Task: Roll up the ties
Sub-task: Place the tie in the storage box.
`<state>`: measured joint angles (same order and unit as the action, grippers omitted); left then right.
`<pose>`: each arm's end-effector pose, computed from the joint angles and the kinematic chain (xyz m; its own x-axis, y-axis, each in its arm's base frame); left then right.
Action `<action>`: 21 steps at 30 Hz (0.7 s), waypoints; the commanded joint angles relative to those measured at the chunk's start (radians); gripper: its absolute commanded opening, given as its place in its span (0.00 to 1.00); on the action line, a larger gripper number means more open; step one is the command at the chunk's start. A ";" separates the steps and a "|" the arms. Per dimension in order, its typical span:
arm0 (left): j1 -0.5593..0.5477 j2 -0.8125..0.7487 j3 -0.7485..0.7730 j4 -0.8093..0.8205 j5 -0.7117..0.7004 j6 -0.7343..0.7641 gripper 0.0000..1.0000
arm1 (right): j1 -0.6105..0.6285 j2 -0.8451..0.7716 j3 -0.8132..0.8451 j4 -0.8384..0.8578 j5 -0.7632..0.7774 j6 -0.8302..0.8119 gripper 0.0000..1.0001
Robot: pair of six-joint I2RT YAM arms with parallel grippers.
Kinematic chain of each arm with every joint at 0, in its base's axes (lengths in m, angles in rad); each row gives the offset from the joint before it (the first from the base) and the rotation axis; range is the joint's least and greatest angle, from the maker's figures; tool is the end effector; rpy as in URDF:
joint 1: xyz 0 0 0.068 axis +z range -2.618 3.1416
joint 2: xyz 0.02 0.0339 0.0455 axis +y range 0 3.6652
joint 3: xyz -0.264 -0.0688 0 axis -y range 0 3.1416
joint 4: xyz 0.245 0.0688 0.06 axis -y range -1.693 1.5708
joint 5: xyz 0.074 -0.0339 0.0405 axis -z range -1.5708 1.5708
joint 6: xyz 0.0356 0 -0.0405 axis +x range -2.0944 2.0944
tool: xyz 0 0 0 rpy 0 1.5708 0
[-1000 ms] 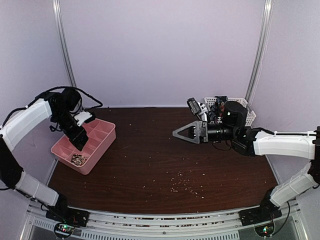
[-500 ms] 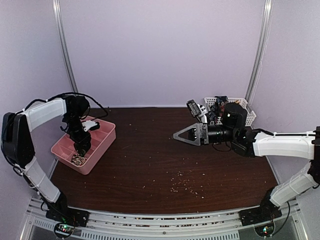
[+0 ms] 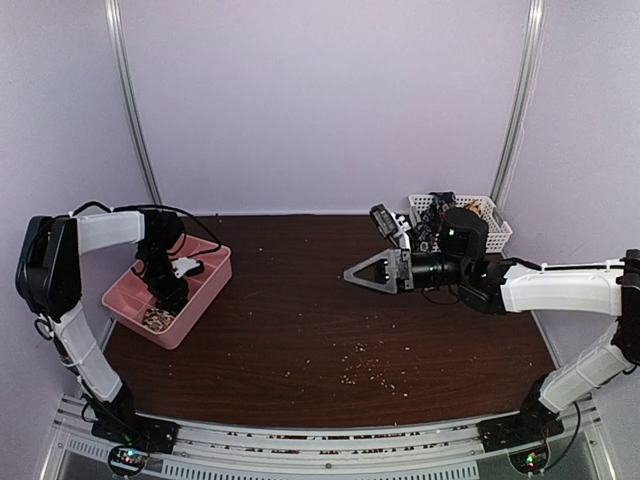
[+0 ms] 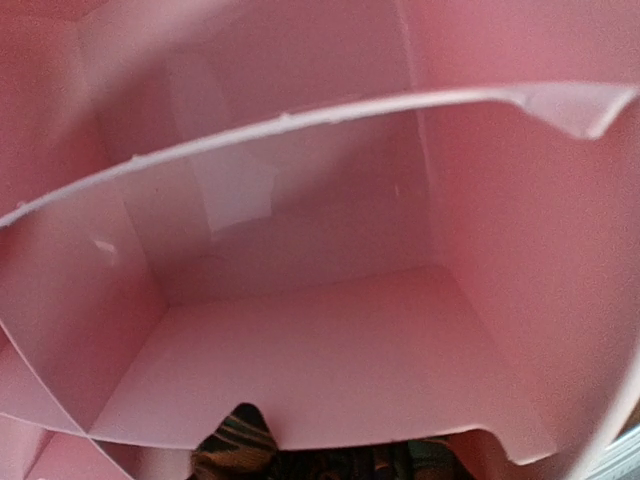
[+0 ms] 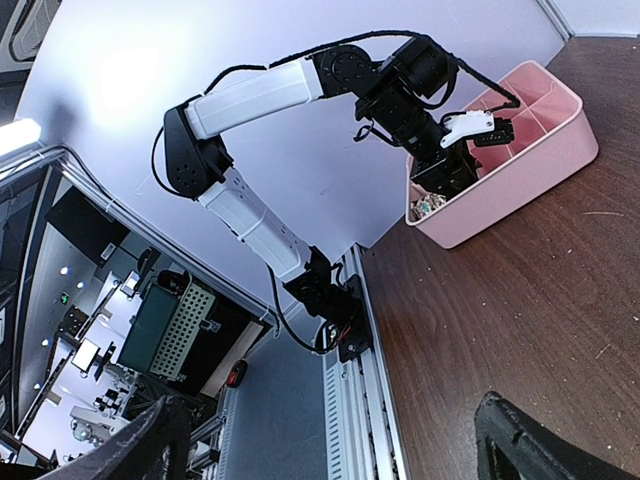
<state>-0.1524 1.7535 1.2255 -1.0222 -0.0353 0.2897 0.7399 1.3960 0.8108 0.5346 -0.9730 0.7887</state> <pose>0.3087 -0.0461 0.1919 -0.9039 0.4277 -0.0097 0.4270 0.9034 0.0397 0.2057 0.2276 0.2834 -0.7281 -0.1240 -0.6742 -0.6706 -0.0751 0.7380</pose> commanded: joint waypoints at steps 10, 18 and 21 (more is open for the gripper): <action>0.047 0.127 -0.035 0.128 0.037 0.016 0.31 | -0.025 0.011 0.022 0.014 -0.028 0.001 1.00; 0.047 0.049 0.015 0.074 0.065 0.008 0.71 | -0.028 -0.002 0.010 -0.005 -0.024 -0.007 1.00; 0.048 0.003 0.048 0.039 0.060 0.011 0.74 | -0.028 -0.001 0.010 -0.001 -0.024 -0.002 1.00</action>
<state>-0.1043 1.8149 1.2255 -0.9867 0.0082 0.2790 0.7166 1.4071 0.8120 0.5224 -0.9894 0.7895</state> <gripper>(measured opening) 0.730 0.995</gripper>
